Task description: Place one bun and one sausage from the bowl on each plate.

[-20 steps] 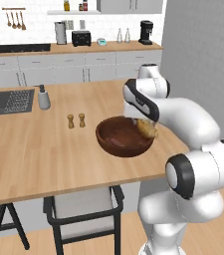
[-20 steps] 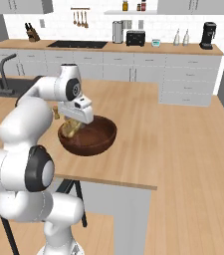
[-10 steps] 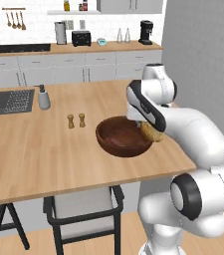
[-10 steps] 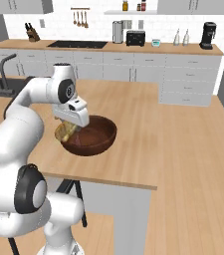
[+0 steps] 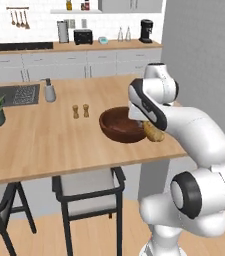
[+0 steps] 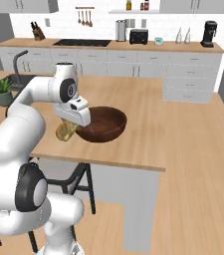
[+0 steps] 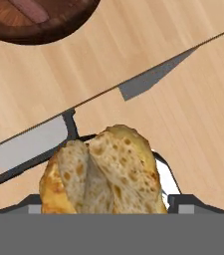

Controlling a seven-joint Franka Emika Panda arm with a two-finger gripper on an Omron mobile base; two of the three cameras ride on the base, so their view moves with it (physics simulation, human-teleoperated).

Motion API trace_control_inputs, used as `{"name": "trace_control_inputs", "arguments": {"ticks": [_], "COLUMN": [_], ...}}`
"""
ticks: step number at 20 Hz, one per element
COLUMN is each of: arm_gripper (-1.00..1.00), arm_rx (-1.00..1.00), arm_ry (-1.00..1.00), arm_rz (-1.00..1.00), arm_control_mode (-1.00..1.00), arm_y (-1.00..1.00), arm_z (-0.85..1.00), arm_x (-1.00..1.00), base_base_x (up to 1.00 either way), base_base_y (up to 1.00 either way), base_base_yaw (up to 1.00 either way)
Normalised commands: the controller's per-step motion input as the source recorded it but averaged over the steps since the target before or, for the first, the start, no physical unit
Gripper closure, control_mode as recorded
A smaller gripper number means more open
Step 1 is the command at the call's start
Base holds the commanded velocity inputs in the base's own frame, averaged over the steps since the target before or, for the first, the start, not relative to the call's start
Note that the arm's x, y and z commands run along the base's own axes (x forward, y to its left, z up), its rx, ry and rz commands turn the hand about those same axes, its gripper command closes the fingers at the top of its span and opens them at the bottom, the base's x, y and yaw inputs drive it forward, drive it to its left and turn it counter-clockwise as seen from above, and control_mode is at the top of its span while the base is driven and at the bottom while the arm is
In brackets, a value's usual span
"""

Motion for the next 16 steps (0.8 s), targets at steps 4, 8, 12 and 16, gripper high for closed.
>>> {"name": "trace_control_inputs", "arguments": {"ticks": [4,8,12,16], "arm_gripper": [1.0,1.0,1.0,1.0], "arm_rx": [0.0,0.0,0.0,0.0], "arm_ry": [0.0,0.0,0.0,0.0], "arm_rz": [0.0,0.0,0.0,0.0], "arm_control_mode": [1.0,1.0,1.0,1.0], "arm_y": [0.0,0.0,0.0,0.0], "arm_z": [0.0,0.0,0.0,0.0], "arm_x": [0.0,0.0,0.0,0.0], "base_base_x": [-0.21,-0.01,0.0,0.0], "base_base_y": [1.0,1.0,1.0,1.0], "base_base_yaw": [0.0,0.0,0.0,0.0]}}
